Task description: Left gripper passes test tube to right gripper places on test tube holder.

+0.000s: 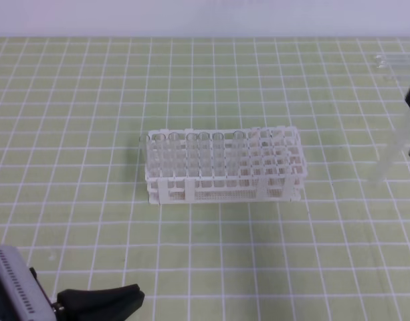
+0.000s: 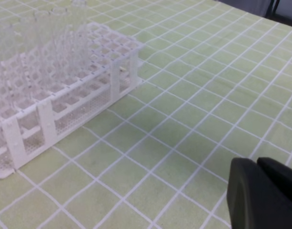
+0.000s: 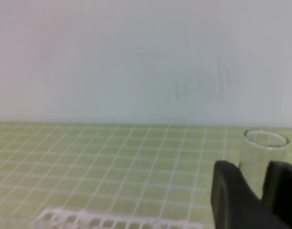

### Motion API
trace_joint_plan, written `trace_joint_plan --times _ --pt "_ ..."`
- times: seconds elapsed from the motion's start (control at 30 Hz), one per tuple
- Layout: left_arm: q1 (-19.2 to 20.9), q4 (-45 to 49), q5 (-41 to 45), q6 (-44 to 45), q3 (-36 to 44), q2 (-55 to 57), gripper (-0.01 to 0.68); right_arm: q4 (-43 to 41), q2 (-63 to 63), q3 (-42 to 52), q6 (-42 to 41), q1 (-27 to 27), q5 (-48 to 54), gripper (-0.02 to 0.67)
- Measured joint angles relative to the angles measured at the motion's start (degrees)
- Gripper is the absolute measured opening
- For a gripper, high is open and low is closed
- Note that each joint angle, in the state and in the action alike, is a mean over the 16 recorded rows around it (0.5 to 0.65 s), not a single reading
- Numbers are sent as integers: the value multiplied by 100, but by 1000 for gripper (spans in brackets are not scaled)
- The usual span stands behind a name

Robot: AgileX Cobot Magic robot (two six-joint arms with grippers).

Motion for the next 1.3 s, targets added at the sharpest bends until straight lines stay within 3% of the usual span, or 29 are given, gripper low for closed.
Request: trace_joint_plan --times 0.43,0.57,0.93,1.3 --pt "0 0 8 0 0 0 0 -3716 2242 -508 3021 327 -2301 11" --pt "1 2 -1 2 -1 5 0 -4500 2888 -743 3559 359 -2749 11" --pt "0 0 12 -1 0 0 0 -5123 4271 -1317 3620 484 -3370 11" --pt "-1 -2 16 -2 1 -5 0 -5200 4909 -1384 3560 516 -3727 11"
